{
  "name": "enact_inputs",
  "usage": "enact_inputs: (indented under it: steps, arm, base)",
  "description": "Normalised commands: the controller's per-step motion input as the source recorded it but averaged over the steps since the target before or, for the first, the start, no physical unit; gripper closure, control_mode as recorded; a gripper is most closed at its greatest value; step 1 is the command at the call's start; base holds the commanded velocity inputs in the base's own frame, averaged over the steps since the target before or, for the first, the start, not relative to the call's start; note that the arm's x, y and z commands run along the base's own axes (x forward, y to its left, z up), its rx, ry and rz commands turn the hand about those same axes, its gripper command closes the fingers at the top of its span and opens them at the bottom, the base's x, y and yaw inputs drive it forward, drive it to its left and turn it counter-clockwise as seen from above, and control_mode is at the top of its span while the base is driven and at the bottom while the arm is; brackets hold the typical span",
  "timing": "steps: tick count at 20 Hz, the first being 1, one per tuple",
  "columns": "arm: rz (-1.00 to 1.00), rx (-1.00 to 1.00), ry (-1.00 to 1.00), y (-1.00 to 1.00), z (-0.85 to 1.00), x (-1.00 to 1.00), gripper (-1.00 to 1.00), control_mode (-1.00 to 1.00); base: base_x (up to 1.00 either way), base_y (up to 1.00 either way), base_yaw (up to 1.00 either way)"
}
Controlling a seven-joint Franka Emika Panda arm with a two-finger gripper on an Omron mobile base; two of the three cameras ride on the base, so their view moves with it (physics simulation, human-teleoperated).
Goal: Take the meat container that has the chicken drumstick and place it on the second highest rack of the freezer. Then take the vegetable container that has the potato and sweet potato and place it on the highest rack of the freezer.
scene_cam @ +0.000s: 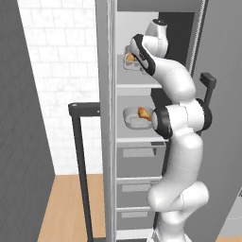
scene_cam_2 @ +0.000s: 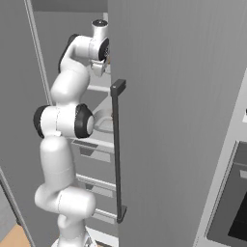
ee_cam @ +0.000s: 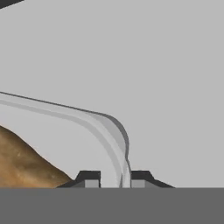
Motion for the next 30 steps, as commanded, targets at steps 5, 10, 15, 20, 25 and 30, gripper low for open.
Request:
enact_inputs:
  steps: [5,10,15,20,25,30]
  arm:
    - [0.0,0.0,0.0,0.0,0.0,0.01,1.0,-1.0]
    - [0.0,0.0,0.0,-0.07,0.0,0.02,-1.0,-1.0]
    - [0.0,0.0,0.0,0.0,0.0,0.0,-1.0,-1.0]
    - [0.0,0.0,-0.06,0.0,0.0,-0.32,-1.0,-1.0]
    - [0.0,0.0,-0.1,0.0,-0.19,-0.5,-1.0,-1.0]
    - [0.0,0.0,-0.16,0.04,-0.64,0.0,-1.0,-1.0]
  base:
    - [0.0,0.0,0.0]
    - [0.0,0.0,0.0]
    - [0.0,0.0,0.0]
    - [0.0,0.0,0.0]
    - [0.0,0.0,0.0]
    - [0.0,0.0,0.0]
